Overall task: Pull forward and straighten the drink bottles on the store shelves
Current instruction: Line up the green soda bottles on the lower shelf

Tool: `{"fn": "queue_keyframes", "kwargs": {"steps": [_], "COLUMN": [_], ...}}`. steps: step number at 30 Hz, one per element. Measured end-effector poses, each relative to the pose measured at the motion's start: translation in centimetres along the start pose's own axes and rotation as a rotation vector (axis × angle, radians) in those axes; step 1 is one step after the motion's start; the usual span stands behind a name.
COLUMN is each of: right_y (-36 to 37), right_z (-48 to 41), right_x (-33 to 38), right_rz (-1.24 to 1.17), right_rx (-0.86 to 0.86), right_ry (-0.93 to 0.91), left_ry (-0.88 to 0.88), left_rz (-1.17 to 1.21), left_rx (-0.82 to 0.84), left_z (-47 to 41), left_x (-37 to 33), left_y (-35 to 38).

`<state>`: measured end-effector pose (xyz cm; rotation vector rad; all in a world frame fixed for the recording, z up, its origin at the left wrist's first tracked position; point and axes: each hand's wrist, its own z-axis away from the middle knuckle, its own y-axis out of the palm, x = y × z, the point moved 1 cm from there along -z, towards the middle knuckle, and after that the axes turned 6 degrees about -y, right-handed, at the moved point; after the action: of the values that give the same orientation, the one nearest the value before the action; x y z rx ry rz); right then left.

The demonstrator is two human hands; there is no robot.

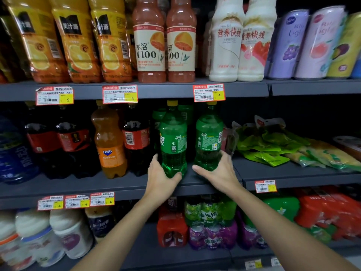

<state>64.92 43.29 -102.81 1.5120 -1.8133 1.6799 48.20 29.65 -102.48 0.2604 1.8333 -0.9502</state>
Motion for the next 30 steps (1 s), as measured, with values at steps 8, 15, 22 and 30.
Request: {"fn": "queue_keyframes", "kwargs": {"steps": [8,15,22,30], "right_y": [0.5,0.7,0.4,0.6], "right_z": [-0.9,-1.0,-1.6,-1.3], "right_x": [0.0,0.9,0.4,-0.3], "right_rz": [-0.075,0.099,-0.040,-0.044], "right_rx": [-0.023,-0.150,0.059,0.111], "right_ry": [-0.016,-0.074,-0.076,-0.090], "left_ry": [0.057,0.112,0.033,0.081], "left_rz": [-0.062,-0.028,-0.076,-0.021], "left_rx": [-0.208,-0.043,-0.185,0.011], "left_z": [0.1,0.0,0.0,-1.0], "left_x": [-0.1,0.6,0.3,1.1], "left_y": [1.4,0.5,0.7,-0.5]}}
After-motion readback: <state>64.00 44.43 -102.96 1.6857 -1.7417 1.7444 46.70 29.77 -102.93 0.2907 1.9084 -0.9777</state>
